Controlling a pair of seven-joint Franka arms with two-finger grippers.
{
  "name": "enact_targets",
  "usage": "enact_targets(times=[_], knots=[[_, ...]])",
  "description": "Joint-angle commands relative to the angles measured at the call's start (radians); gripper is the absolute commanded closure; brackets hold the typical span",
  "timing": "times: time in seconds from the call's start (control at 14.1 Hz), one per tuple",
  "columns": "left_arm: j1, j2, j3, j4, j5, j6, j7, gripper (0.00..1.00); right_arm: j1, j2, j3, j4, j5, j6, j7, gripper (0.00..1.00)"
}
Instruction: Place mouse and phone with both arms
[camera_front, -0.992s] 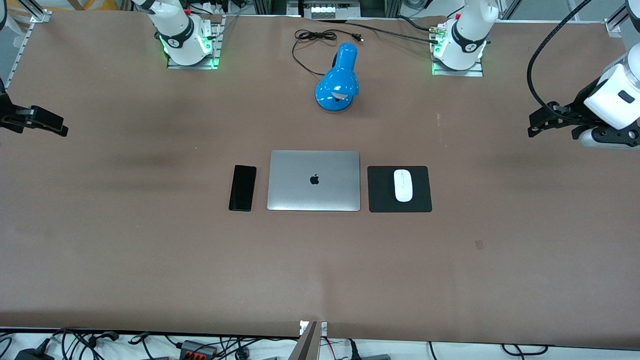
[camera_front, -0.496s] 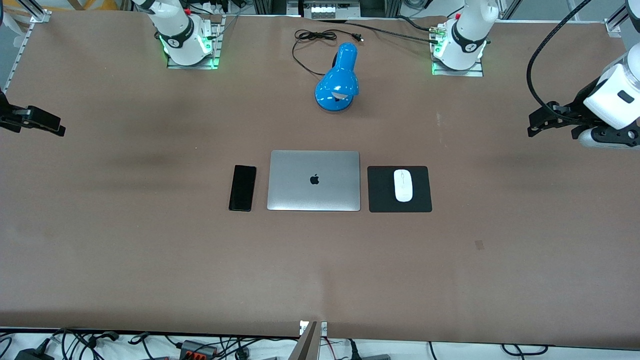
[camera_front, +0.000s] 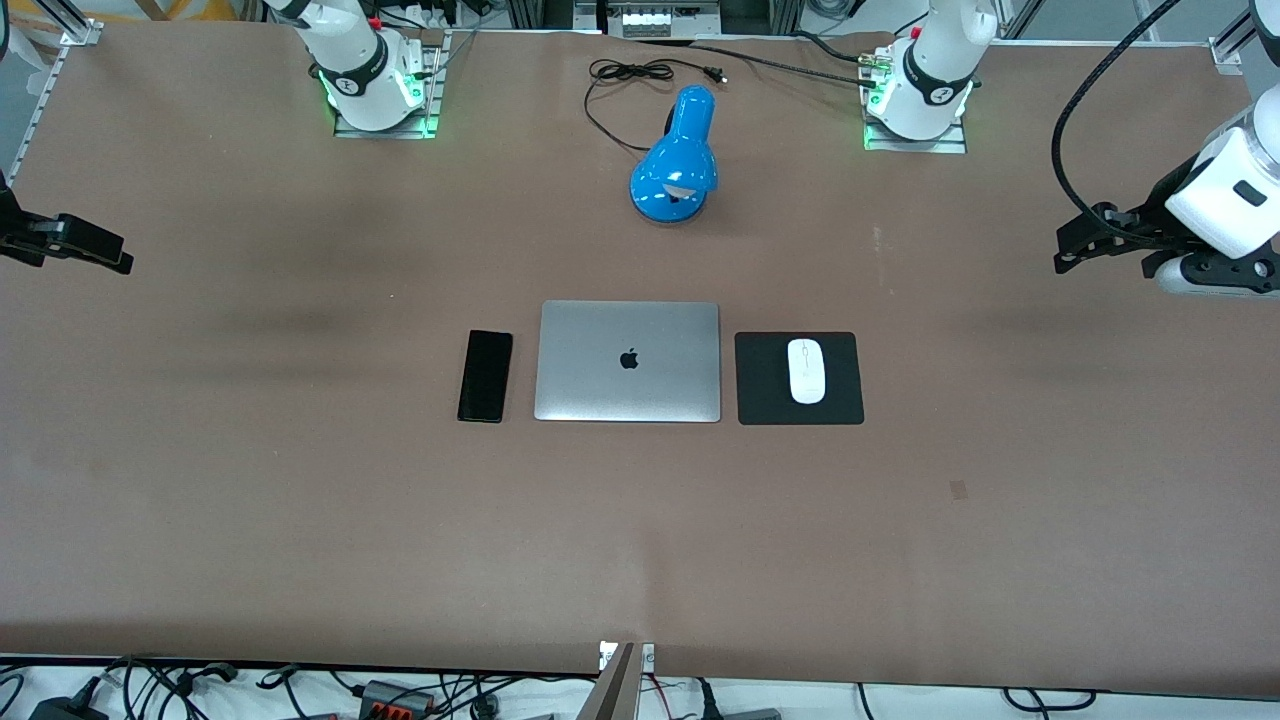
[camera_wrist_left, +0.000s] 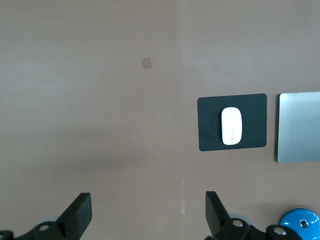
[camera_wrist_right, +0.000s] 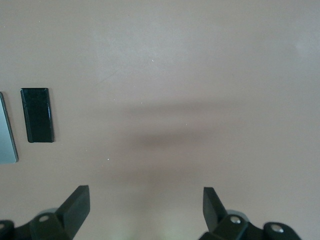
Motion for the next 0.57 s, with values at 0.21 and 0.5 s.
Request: enact_targets(times=[0.21, 0.5], knots=[[0.008, -0.025, -0.012, -0.024, 0.019, -0.003, 0.017, 0.0, -0.01, 0.001, 0.008, 0.01, -0.006, -0.01, -0.019, 0.0], [0.008, -0.027, -0.012, -0.024, 0.019, -0.01, 0.017, 0.0, -0.01, 0.001, 0.008, 0.01, -0.006, -0.01, -0.019, 0.0]])
